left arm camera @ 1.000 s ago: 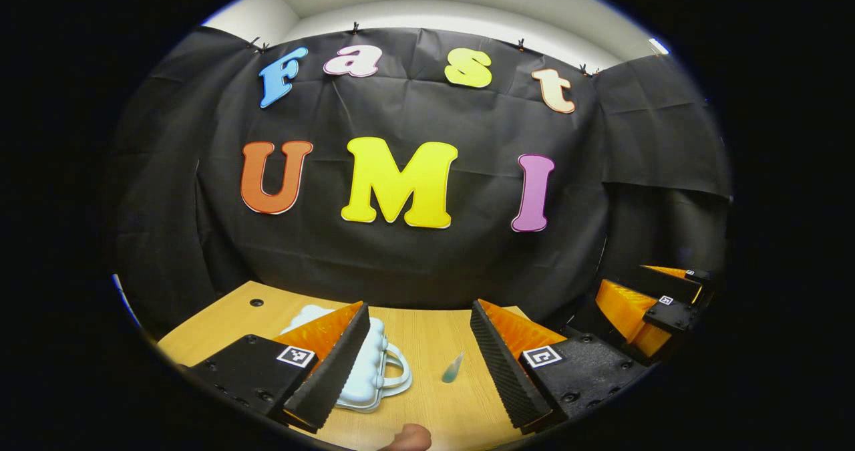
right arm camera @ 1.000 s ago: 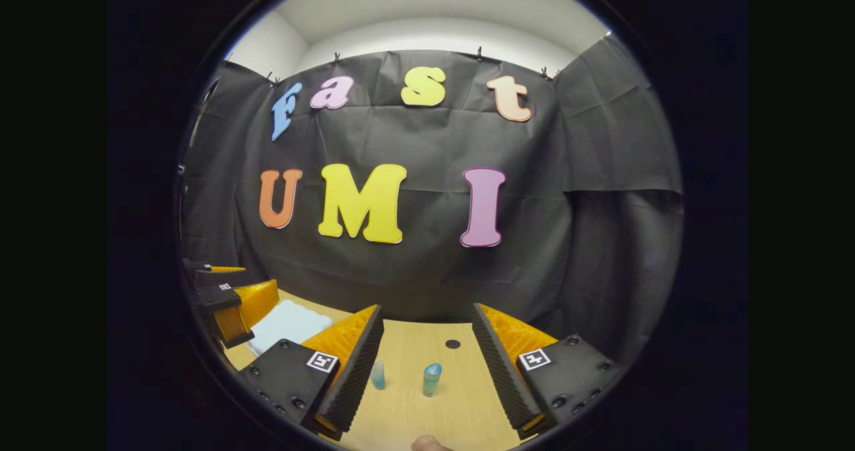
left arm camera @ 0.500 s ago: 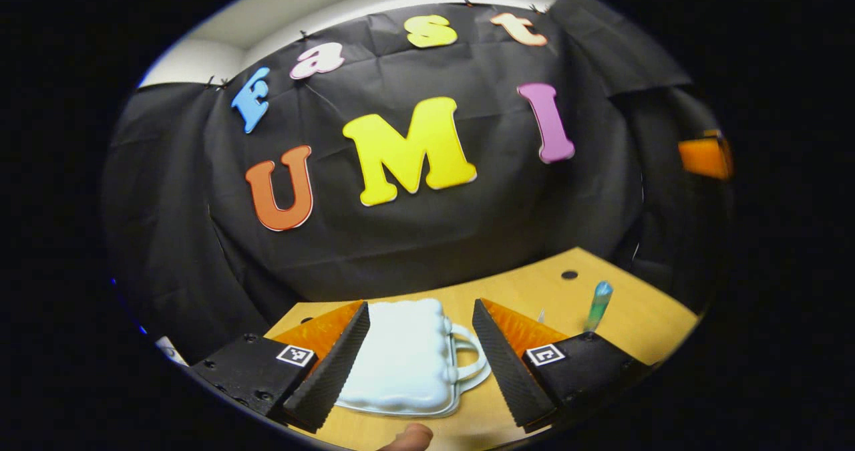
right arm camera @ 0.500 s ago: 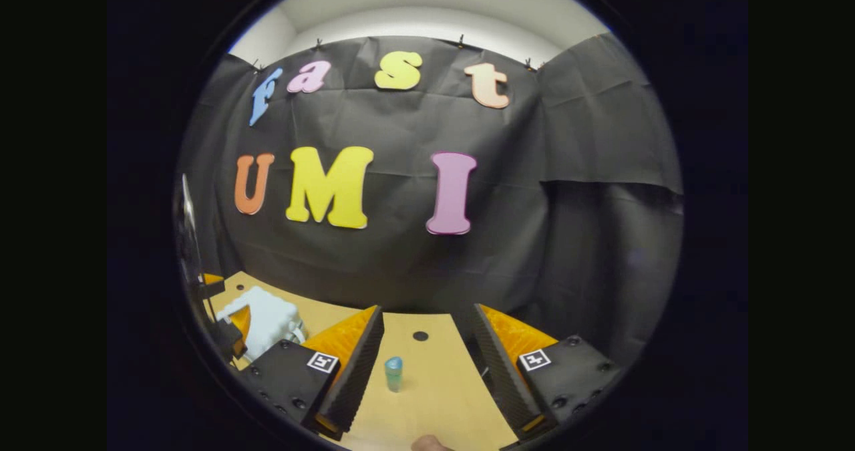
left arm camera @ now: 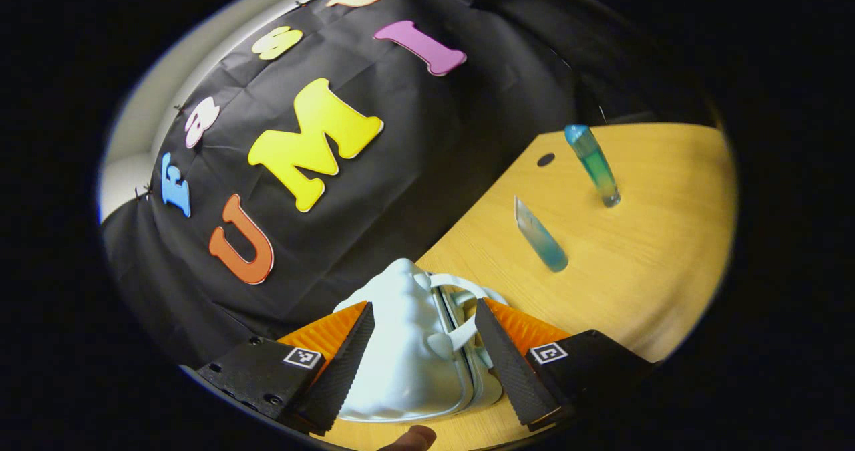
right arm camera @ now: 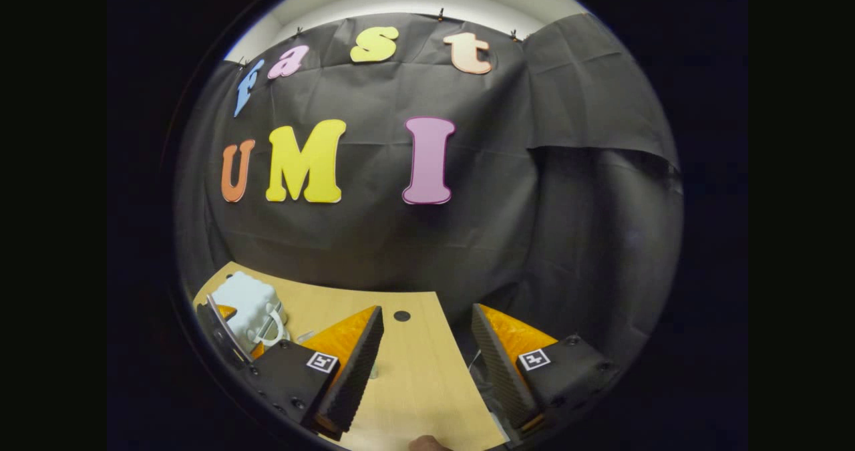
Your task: First open the suitcase, pack the skin care products into it, and then close the suitcase.
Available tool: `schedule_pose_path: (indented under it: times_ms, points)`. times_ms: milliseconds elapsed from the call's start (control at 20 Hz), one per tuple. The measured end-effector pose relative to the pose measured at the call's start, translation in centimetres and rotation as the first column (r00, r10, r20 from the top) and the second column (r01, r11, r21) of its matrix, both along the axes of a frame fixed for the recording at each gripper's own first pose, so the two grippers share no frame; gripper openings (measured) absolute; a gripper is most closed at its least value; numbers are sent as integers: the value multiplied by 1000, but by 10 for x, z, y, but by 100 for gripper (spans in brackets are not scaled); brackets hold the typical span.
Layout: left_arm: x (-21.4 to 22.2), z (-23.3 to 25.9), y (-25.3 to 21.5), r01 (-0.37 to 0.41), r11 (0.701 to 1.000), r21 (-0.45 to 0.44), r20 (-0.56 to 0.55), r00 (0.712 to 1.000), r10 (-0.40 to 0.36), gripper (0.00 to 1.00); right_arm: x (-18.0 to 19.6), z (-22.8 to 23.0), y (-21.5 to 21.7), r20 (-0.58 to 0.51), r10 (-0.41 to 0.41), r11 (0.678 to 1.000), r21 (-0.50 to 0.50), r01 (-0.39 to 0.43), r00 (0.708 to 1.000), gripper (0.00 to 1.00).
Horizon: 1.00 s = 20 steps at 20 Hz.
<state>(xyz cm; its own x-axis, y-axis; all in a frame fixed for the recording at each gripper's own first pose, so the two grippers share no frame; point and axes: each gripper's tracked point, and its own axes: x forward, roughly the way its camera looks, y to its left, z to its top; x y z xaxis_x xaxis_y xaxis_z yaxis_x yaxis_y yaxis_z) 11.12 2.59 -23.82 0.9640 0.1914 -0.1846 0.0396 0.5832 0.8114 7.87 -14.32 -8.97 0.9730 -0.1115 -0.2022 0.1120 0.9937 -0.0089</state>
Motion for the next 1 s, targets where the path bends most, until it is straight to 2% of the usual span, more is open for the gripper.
schedule_pose_path:
  times_ms: [100, 200, 350, 500, 550, 700, 800, 850, 950, 1000]
  points:
    - [8, -18, 6, -29, 996, 84, -44, 998, 33, 97, 6, -11, -2, -23, 29, 1000, 6, -28, 999, 79]
    - [15, -22, 1, -14, 986, 168, -67, 997, 26, 97, 11, -23, -5, -48, 55, 998, 15, -54, 997, 79]
    - [28, -19, -4, 11, 952, 307, -82, 997, 15, 96, 16, -38, -8, -75, 98, 995, 20, -96, 992, 79]
    - [33, -39, 3, -1, 926, 377, -155, 986, 65, 92, 19, -47, -14, -106, 109, 993, 57, -104, 988, 80]
    - [36, -42, 5, 0, 923, 385, -163, 984, 68, 83, 20, -50, -17, -112, 104, 993, 68, -97, 988, 80]
    - [42, -44, 13, 3, 905, 424, -174, 982, 78, 74, 19, -50, -24, -112, 81, 994, 87, -71, 990, 80]
    - [41, -59, 14, 21, 917, 398, -232, 970, 78, 56, 15, -46, -29, -104, 55, 996, 69, -48, 993, 80]
    - [42, -56, 12, 23, 912, 408, -229, 970, 78, 41, 12, -44, -31, -101, 42, 997, 61, -36, 994, 80]
    - [41, -54, 8, 44, 918, 393, -234, 971, 54, 27, 3, -40, -32, -93, 18, 999, 47, -13, 995, 78]
    - [41, -53, 7, 52, 919, 392, -236, 971, 46, 25, -2, -38, -31, -90, 3, 999, 38, 1, 996, 79]
